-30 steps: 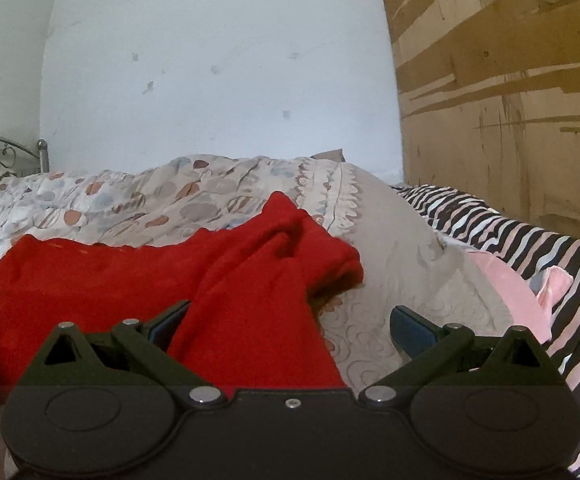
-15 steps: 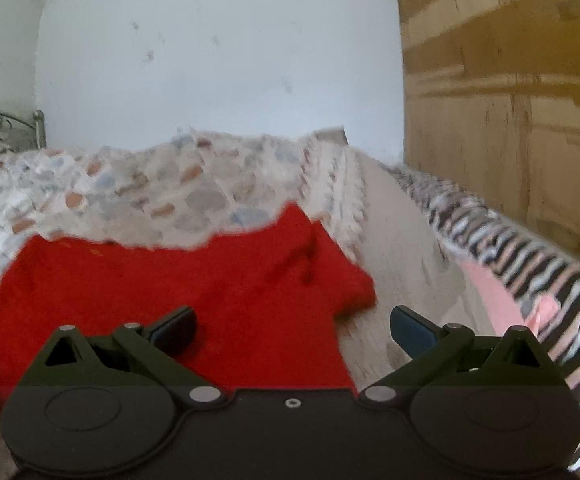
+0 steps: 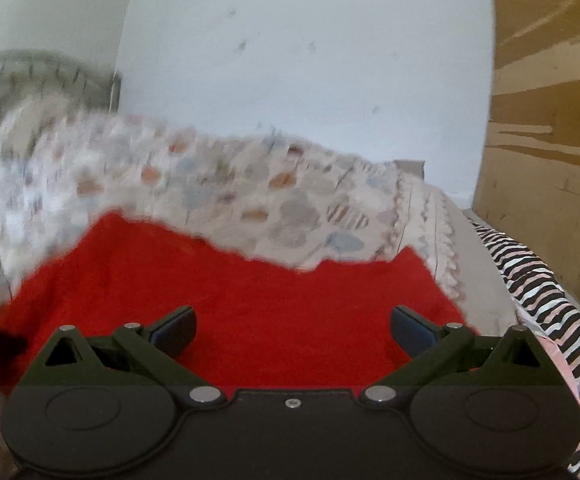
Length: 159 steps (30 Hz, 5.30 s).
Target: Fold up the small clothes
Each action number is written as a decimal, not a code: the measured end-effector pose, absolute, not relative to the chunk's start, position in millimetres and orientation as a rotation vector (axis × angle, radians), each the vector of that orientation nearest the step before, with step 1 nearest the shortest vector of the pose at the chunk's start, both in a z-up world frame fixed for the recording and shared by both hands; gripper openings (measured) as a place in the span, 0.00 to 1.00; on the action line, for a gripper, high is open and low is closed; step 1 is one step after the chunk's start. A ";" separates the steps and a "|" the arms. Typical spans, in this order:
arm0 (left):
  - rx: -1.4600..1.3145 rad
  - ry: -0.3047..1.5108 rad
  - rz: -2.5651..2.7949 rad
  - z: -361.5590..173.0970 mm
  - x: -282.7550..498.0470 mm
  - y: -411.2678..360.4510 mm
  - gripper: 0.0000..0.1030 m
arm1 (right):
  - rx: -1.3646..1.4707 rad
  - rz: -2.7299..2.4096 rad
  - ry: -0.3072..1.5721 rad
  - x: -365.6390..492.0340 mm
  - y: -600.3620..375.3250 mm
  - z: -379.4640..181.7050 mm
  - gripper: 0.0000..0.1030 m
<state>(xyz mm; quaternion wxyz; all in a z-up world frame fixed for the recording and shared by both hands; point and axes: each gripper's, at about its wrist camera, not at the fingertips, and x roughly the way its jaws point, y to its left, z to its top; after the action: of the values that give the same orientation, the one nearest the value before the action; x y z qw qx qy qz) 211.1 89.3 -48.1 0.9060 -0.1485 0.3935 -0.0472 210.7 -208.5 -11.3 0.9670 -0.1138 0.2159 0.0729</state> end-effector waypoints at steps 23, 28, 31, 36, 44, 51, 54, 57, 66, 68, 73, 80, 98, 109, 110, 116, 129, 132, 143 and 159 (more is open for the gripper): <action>-0.207 0.581 -0.135 -33.5 232.1 93.8 1.00 | -0.065 0.155 0.300 194.3 -226.4 -51.9 1.00; -0.238 0.677 -0.170 -51.7 259.8 101.4 1.00 | -0.065 0.156 0.300 194.4 -226.3 -52.0 1.00; -0.262 0.688 -0.214 -59.0 264.2 108.6 1.00 | -0.064 0.155 0.298 194.3 -226.6 -52.3 1.00; -0.318 0.692 -0.265 -66.4 264.1 123.2 1.00 | -0.060 0.154 0.296 194.0 -226.4 -52.7 1.00; -0.222 0.654 -0.209 -54.5 255.8 107.1 0.97 | -0.061 0.155 0.296 194.2 -227.1 -52.8 1.00; 0.065 0.559 -0.194 -41.7 254.8 76.0 1.00 | -0.061 0.155 0.297 194.7 -227.2 -52.8 1.00; -0.047 0.641 -0.239 -45.2 272.1 87.8 1.00 | -0.061 0.156 0.297 194.6 -227.3 -52.9 1.00; -0.265 0.702 -0.272 -55.2 281.4 114.6 0.96 | -0.060 0.156 0.295 194.3 -227.6 -52.8 1.00; -0.311 0.677 -0.306 -53.4 269.1 128.1 0.66 | -0.053 0.148 0.288 194.8 -227.5 -54.8 1.00; -0.291 0.677 -0.297 -48.0 268.9 123.4 0.57 | -0.053 0.147 0.288 194.5 -226.8 -55.1 1.00; -0.283 0.685 -0.277 -40.9 269.1 117.6 0.40 | -0.053 0.146 0.291 194.5 -226.7 -54.5 1.00; -0.292 0.618 -0.266 -26.9 258.1 113.3 0.26 | -0.106 0.163 0.364 197.7 -225.9 -28.8 1.00; -0.141 0.661 -0.400 79.4 305.0 9.3 0.16 | -0.075 0.132 0.260 166.5 -266.7 -18.9 1.00; 0.107 0.738 -0.659 63.1 317.9 -155.4 0.11 | -0.097 -0.006 0.298 135.7 -312.9 -32.1 1.00; 0.121 0.751 -0.667 53.9 316.0 -159.8 0.11 | -0.091 -0.010 0.299 133.8 -314.4 -33.8 1.00; 0.176 0.681 -0.686 40.0 295.6 -152.3 0.12 | -0.091 -0.012 0.291 129.3 -317.0 -39.5 1.00; 0.175 0.422 -0.714 83.5 234.8 -122.1 0.93 | -0.084 -0.032 0.353 150.8 -312.3 -41.7 1.00; 0.162 0.374 -0.621 84.6 215.8 -102.4 0.96 | -0.093 -0.028 0.358 152.7 -312.5 -41.3 1.00; -0.140 0.602 -0.466 35.5 252.7 -15.2 0.99 | 0.008 0.039 0.407 154.0 -339.7 -23.3 1.00; -0.017 0.477 -0.570 15.6 247.6 -37.5 0.64 | 0.642 0.517 0.617 258.0 -382.6 41.9 1.00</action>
<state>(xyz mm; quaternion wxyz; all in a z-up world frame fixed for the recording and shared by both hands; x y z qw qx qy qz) 247.6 -37.5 15.6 0.9316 -0.0084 0.2333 -0.2786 258.0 -382.6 41.9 0.8703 0.3072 0.2952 0.2473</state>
